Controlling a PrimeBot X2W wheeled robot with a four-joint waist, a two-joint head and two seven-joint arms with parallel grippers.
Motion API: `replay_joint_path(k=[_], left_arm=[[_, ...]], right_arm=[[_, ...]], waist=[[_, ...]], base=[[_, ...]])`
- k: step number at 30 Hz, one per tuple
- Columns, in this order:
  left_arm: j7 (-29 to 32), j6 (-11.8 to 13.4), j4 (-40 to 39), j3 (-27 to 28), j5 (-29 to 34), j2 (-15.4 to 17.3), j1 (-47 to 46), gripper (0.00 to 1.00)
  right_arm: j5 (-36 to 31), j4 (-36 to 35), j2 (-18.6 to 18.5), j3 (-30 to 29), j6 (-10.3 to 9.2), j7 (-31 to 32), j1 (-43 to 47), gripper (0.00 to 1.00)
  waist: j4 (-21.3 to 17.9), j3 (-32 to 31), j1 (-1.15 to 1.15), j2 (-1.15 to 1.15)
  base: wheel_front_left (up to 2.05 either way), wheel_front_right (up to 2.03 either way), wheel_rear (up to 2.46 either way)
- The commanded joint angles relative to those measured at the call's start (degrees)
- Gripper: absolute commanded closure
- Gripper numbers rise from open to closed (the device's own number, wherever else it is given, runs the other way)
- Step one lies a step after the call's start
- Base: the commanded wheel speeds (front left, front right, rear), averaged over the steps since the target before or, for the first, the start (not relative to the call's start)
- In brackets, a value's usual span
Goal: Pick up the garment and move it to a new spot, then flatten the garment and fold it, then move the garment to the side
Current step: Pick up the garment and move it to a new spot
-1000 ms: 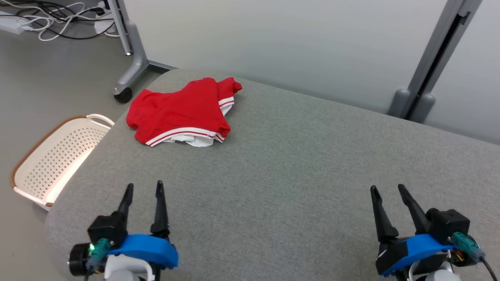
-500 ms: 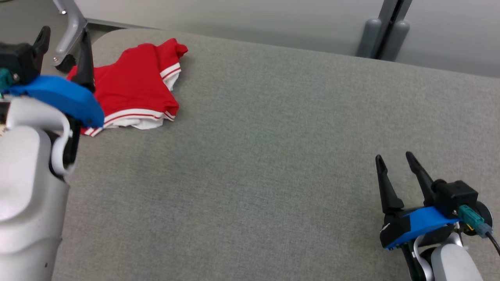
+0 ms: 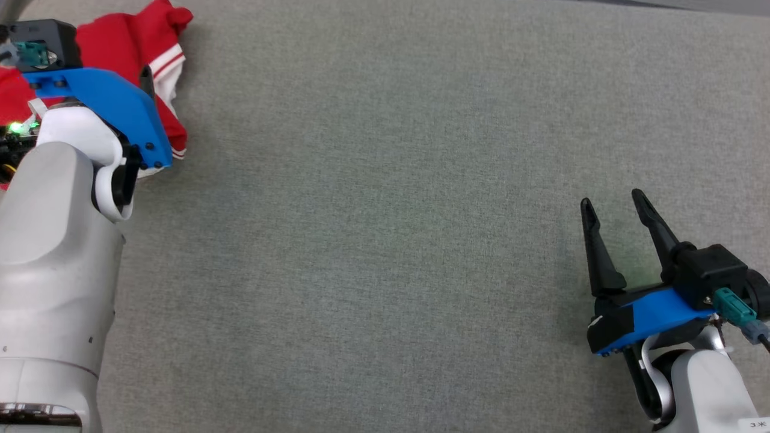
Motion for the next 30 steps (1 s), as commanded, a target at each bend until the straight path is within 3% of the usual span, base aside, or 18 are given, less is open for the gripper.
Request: replay_joint_path(k=[1,10,16,17,18,19,30], left_arm=[[-0.17,0.51,0.65,0.02,-0.29,-0.32,-0.91,0.00],[2.49,6.16,11.71,-1.13,2.09,1.44,-4.38,0.00],[1.89,7.19,15.30,-0.46,0.81,1.25,-4.53,0.00],[1.33,6.94,15.36,-0.34,0.49,1.12,-4.55,0.36],[0.74,6.76,15.42,-0.22,0.41,1.13,-4.63,0.63],[0.21,6.58,15.50,-0.25,0.30,1.18,-4.77,1.00],[-5.11,3.16,14.38,-2.80,1.67,2.06,-8.23,1.00]], right_arm=[[-0.37,-0.36,-0.15,0.16,0.01,0.39,-0.98,0.00],[-1.03,-2.04,-0.19,0.40,0.01,0.98,-1.47,0.00],[-0.87,-2.07,-0.17,0.11,0.01,0.67,-1.95,0.00],[-0.83,-1.94,-0.16,0.08,0.01,0.53,-1.97,0.00],[-0.78,-1.79,-0.16,0.02,0.01,0.45,-1.93,0.00],[-0.72,-1.59,-0.16,-0.10,0.01,0.41,-1.88,0.00],[1.59,3.46,-0.16,-0.94,0.01,-2.44,-0.44,0.00]], waist=[[-0.06,0.61,-0.01,-0.02],[-2.20,4.33,-0.01,-0.02],[-2.53,4.87,-0.01,-0.02],[-2.48,4.80,-0.01,-0.02],[-2.41,4.63,-0.01,-0.02],[-2.30,4.34,-0.01,-0.02],[-1.48,-4.10,-0.01,-0.02]], base=[[0.00,0.00,0.00],[0.00,0.00,0.00],[0.00,0.00,0.00],[0.00,0.00,0.00],[0.00,0.00,0.00],[0.00,0.00,0.00],[0.00,0.00,0.00]])
